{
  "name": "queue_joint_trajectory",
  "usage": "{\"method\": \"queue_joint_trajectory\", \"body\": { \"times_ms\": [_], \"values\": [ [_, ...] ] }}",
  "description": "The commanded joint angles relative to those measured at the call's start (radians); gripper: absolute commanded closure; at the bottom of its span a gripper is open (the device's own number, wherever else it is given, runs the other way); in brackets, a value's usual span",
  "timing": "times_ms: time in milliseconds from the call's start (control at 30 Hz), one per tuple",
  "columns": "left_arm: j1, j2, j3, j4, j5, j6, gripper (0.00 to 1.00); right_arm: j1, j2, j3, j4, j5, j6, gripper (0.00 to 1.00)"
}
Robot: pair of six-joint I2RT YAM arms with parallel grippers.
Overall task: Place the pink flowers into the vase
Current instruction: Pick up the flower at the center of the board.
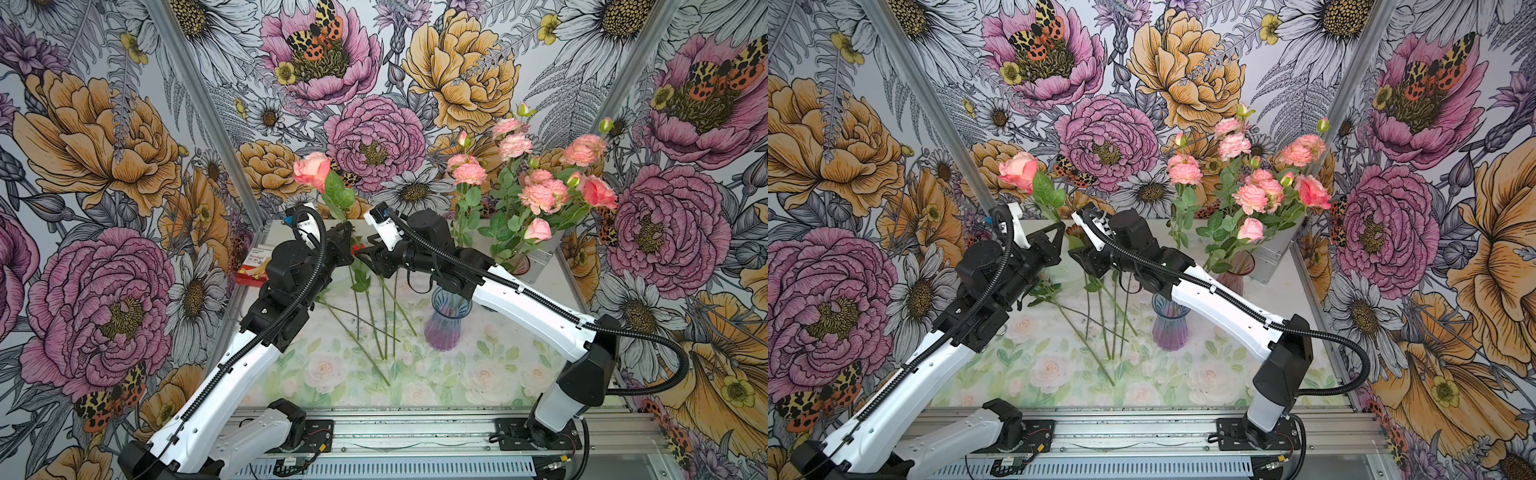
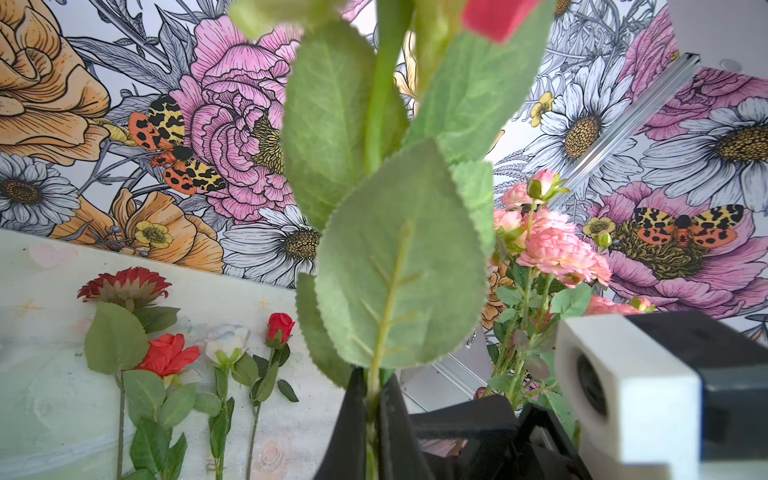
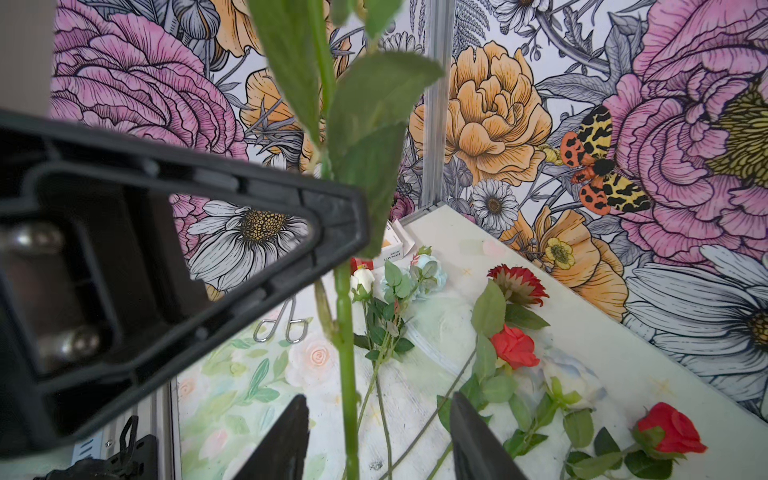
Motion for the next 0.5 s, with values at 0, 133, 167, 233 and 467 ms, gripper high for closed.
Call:
{"method": "queue_joint_trajectory", "body": {
  "times_ms": [0,133,167,233,467],
  "values": [
    [-0.011,-0.007,-0.017,0.04,0.023,-0.027,1.0,-0.001,0.027,0.047,0.026,-0.013,0.012,0.48],
    [-0.011,-0.009,-0.013,0.036,0.021,-0.026,1.0,-0.006,0.039,0.059,0.026,-0.019,0.013,0.61],
    [-0.011,-0.01,-0.011,0.033,0.022,-0.024,1.0,-0.006,0.041,0.061,0.026,-0.022,0.015,0.66],
    [-0.011,-0.012,-0.011,0.03,0.022,-0.024,1.0,-0.006,0.044,0.063,0.026,-0.029,0.019,0.81],
    [-0.007,-0.016,-0.003,0.009,0.008,-0.012,0.62,-0.017,0.032,0.047,0.026,-0.013,0.021,1.0]
  ]
}}
